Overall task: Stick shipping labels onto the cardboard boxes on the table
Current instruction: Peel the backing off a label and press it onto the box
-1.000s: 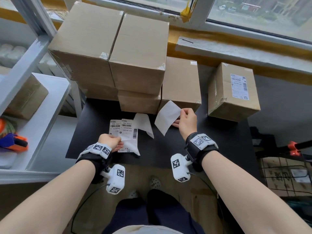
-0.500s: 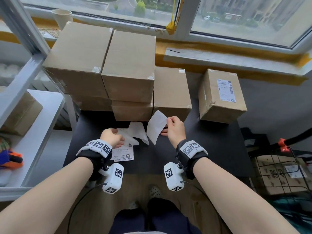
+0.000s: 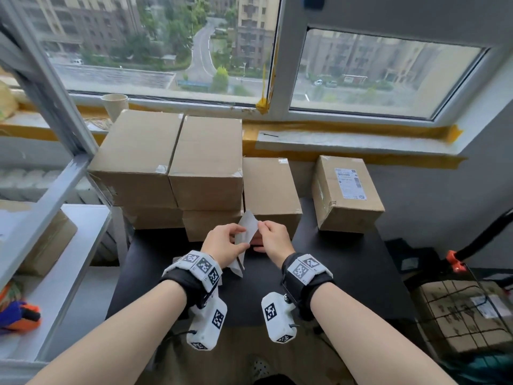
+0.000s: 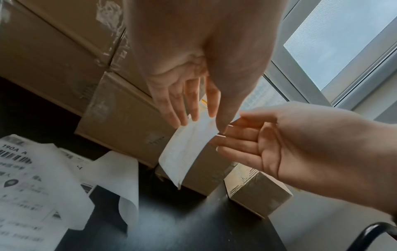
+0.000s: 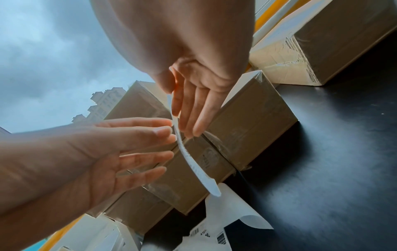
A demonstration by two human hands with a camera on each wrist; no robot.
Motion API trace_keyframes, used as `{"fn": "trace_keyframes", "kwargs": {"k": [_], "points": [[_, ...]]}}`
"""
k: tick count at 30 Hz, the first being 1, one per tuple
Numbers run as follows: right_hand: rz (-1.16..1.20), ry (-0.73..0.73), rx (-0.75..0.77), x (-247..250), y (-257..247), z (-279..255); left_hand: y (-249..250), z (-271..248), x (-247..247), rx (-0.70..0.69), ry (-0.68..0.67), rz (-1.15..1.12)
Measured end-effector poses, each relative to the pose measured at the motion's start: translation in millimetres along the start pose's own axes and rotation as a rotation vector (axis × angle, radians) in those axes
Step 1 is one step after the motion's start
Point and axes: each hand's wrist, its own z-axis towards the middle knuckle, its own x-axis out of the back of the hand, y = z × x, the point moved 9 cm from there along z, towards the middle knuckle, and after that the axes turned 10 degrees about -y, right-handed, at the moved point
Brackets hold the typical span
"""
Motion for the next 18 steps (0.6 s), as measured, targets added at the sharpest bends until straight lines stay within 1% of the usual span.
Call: {"fn": "trace_keyframes", "kwargs": {"k": [6,13,15,16,18], "points": [[0.141,-0.07,0.001,-1,-8,-12,11,0,1,-0.021,0.014,-0.023],[0.212,-0.107,0.016,15,-10,-16,35,7,3,-0.081,0.077,-0.117],[0.227,-0.056,0.042,31,-13,-13,41,14,6,-0.076,0.077,-0.14],[0.196,0.003,0.066,43,-14,-10,43,19,7,-0.075,0.071,-0.167],[0.052,0.156,0.11,72,-16,0,49,28,8,-0.072,0.039,-0.25]]}}
